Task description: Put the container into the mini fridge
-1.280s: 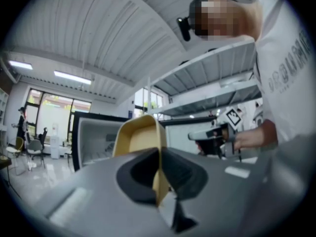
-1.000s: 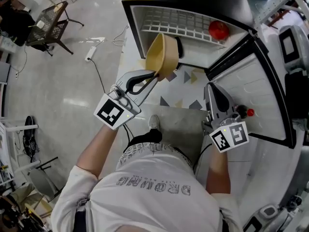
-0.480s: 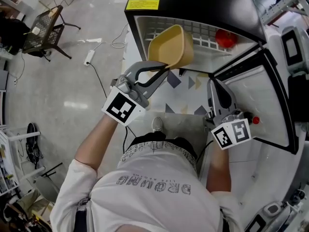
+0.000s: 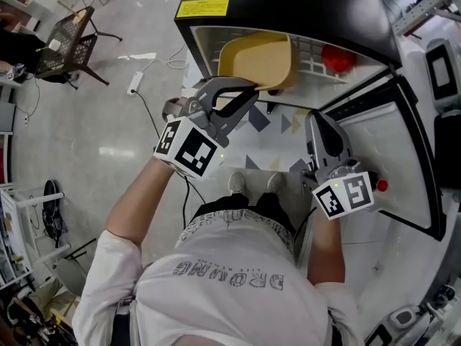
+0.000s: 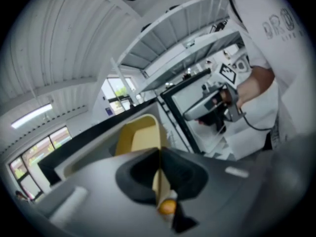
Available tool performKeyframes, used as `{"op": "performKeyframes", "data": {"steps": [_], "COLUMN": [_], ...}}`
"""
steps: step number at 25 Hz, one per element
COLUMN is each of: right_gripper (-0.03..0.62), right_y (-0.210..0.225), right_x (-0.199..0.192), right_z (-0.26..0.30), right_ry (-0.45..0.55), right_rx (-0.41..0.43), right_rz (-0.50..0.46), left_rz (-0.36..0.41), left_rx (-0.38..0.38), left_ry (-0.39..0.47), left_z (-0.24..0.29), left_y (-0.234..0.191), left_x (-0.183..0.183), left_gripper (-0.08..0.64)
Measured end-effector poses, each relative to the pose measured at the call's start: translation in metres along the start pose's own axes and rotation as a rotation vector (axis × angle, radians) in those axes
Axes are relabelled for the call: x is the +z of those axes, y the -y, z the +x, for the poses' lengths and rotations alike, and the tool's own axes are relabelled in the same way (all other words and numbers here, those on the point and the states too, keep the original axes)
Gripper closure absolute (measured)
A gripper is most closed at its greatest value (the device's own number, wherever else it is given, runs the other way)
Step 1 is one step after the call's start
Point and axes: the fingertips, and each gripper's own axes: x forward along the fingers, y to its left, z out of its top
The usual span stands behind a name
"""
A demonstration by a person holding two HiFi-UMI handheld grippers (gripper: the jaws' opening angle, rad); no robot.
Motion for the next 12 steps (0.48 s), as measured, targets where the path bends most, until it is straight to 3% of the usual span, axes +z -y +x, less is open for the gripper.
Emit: {"op": "performKeyframes", "data": {"steps": [4,12], "right_gripper": [0.594,0.594], "right_y": [0.011,0.035], "right_x": [-0.003,-0.011], "right_z": [0.002,0.004], "right_ry": [-0.004,-0.012], "right_rx": [0.031,0.083], "right_rz": [0.016,0.050], "left_rz": [0.077,0.146], "left_rx": [0.002,-0.019], "left_ry": [-0.077,-0.222], "left_z": [0.017,0.057], "left_y": [-0.003,-0.013], "left_x": [-0.002,-0.020], "left_gripper": [0.538,0.538]}}
